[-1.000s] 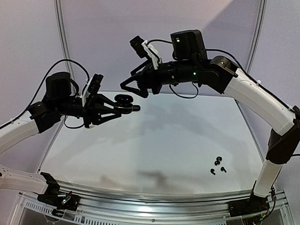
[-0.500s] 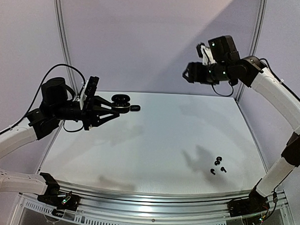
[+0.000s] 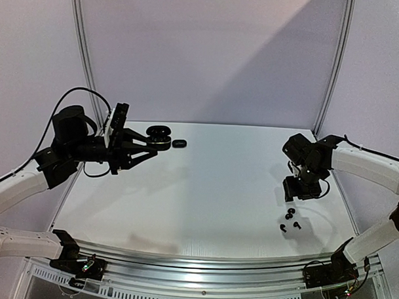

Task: Insert the wireless bluetooth earbuds into the charging case

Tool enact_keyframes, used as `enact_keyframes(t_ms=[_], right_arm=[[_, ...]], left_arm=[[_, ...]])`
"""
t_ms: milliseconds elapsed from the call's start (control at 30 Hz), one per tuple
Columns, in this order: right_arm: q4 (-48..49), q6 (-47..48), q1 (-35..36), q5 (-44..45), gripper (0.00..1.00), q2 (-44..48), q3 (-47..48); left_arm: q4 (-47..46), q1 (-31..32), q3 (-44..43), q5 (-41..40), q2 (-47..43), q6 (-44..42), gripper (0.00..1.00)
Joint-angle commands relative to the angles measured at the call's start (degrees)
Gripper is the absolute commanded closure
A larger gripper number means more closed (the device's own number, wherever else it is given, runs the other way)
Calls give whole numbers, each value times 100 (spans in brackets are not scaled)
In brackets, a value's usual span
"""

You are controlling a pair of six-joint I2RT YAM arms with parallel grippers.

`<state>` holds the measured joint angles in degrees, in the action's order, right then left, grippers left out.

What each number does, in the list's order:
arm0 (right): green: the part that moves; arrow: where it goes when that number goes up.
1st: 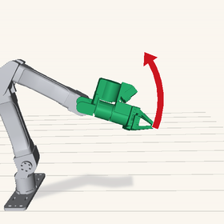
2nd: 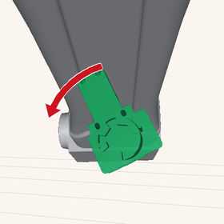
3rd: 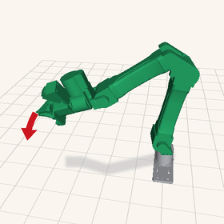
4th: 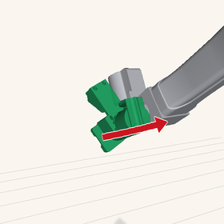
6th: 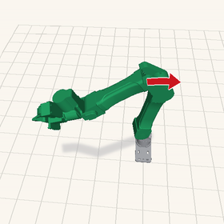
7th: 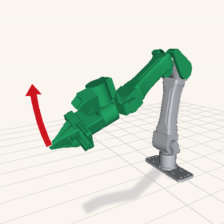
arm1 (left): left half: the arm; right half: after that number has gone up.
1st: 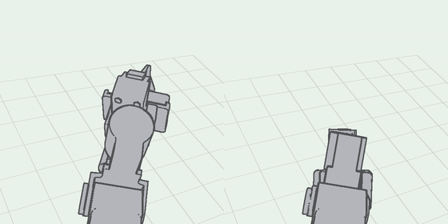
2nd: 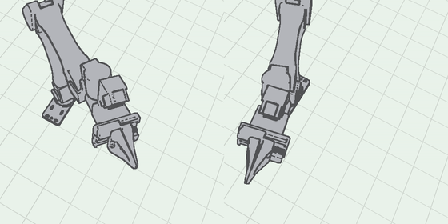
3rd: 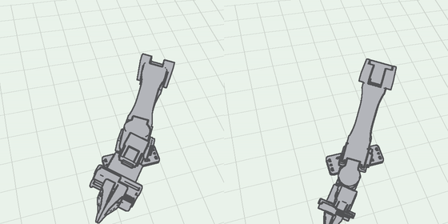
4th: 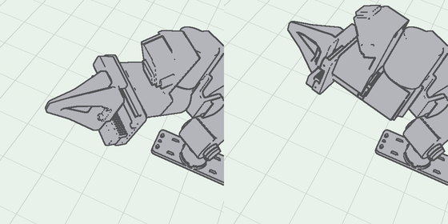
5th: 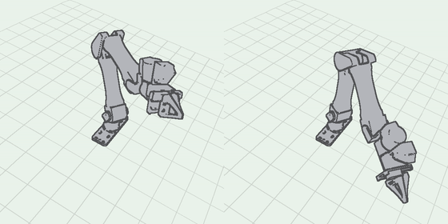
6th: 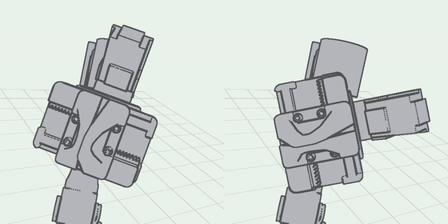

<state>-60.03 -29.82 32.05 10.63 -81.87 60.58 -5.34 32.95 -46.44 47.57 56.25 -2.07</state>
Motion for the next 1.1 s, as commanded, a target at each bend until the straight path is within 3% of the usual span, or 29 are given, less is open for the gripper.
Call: enact_keyframes(t_ms=[0,100,233,467,1067], right_arm=[[-247,1212,-327,-447,38,-528,412],[-579,1270,-349,-370,41,-1025,660],[-688,825,-348,-343,46,-1224,250],[116,263,-342,-618,51,-405,-514],[811,309,-347,-626,59,-1101,-1014]], left_arm=[[-132,-69,59,67,-28,-58,100],[-55,-72,35,47,-88,-95,100],[1,-111,47,9,-149,-127,100],[-179,-122,55,133,-15,-173,100],[118,-122,-170,224,107,-364,100]])
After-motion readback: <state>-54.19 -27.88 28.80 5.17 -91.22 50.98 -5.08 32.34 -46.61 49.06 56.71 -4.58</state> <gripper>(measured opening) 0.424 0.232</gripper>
